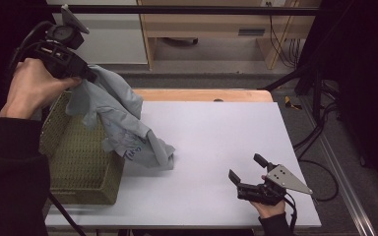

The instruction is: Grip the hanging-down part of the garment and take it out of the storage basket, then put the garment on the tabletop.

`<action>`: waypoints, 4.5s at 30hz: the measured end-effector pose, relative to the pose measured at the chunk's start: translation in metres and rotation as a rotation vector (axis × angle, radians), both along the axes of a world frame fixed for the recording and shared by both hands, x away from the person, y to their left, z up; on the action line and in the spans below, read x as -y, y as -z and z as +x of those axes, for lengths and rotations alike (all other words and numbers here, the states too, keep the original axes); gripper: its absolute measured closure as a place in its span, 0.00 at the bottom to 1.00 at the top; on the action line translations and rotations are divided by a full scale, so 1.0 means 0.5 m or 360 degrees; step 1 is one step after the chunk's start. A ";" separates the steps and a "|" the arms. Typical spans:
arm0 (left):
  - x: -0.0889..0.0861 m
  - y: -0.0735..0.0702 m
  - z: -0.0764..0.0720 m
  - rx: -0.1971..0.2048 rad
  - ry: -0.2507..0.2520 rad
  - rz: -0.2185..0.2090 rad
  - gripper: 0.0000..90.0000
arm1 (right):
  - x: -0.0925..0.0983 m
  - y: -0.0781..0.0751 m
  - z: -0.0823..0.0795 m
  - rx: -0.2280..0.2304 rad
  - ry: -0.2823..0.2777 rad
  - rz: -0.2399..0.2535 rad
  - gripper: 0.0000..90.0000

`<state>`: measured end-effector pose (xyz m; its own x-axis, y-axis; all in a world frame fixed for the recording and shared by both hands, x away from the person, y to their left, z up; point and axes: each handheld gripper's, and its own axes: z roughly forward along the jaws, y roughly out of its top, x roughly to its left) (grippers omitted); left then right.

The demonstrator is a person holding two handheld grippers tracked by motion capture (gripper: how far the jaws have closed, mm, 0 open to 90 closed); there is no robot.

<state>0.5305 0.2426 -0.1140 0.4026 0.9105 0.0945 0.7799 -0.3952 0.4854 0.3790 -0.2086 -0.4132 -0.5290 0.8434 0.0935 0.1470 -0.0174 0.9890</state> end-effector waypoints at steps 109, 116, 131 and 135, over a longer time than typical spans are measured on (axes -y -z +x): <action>0.307 0.201 -0.021 0.0011 0.0649 -0.0089 0.87 | 0.019 0.006 -0.016 -0.0005 0.0048 0.0010 0.01; 0.318 0.243 -0.011 -0.0049 0.0672 -0.0094 0.87 | 0.019 0.005 -0.017 -0.0006 0.0049 0.0010 0.01; 0.323 0.334 -0.001 -0.0136 0.0680 -0.0079 0.87 | 0.017 0.006 -0.016 0.0009 0.0045 0.0009 0.01; 0.326 0.365 0.000 -0.0159 0.0669 -0.0107 0.87 | 0.017 0.006 -0.016 0.0006 0.0045 0.0001 0.01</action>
